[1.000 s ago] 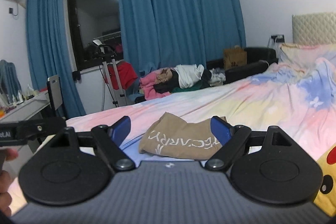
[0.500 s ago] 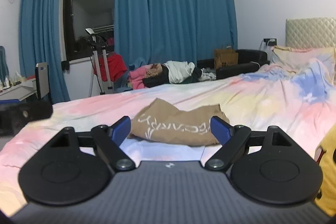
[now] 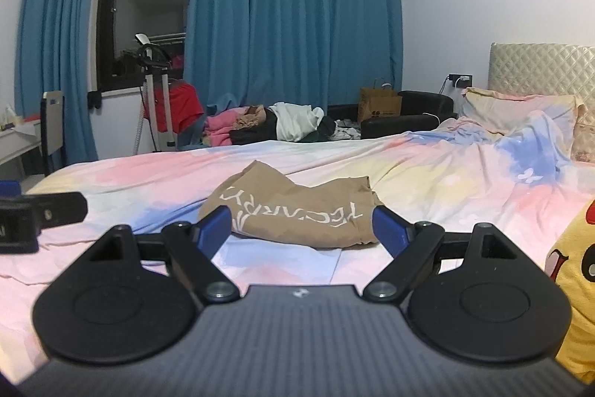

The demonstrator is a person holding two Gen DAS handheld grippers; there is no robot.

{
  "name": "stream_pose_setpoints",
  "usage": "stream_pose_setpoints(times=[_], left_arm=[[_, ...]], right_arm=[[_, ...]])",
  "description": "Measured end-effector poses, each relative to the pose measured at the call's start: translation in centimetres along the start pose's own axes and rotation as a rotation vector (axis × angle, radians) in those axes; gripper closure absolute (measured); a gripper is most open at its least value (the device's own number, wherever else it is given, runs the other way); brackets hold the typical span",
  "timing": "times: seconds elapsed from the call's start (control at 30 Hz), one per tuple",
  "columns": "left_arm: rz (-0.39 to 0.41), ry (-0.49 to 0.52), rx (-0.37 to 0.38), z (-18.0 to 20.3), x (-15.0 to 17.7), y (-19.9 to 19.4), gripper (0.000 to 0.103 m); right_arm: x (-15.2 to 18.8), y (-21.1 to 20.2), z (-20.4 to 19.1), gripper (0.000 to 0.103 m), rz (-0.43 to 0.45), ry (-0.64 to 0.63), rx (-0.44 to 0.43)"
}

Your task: Fold clothes

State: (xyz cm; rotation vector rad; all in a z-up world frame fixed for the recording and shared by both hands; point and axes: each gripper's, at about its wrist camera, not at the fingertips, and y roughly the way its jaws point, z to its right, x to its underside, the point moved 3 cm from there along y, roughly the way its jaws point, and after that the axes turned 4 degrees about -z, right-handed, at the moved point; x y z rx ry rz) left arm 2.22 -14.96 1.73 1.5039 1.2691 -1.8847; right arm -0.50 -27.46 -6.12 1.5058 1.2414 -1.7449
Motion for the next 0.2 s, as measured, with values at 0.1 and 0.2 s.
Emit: stream_pose_setpoints(times=[0.1, 0.2], left_arm=[[-0.005, -0.003, -0.001, -0.04, 0.20, -0.03, 0.000], [-0.011, -0.002, -0.004, -0.01, 0.28, -0.12, 0.000]], right_arm=[[0.04, 0.00, -0.07, 0.019, -0.002, 0.001, 0.006], [0.04, -0.01, 0.04, 0.019, 0.000, 0.006, 0.011]])
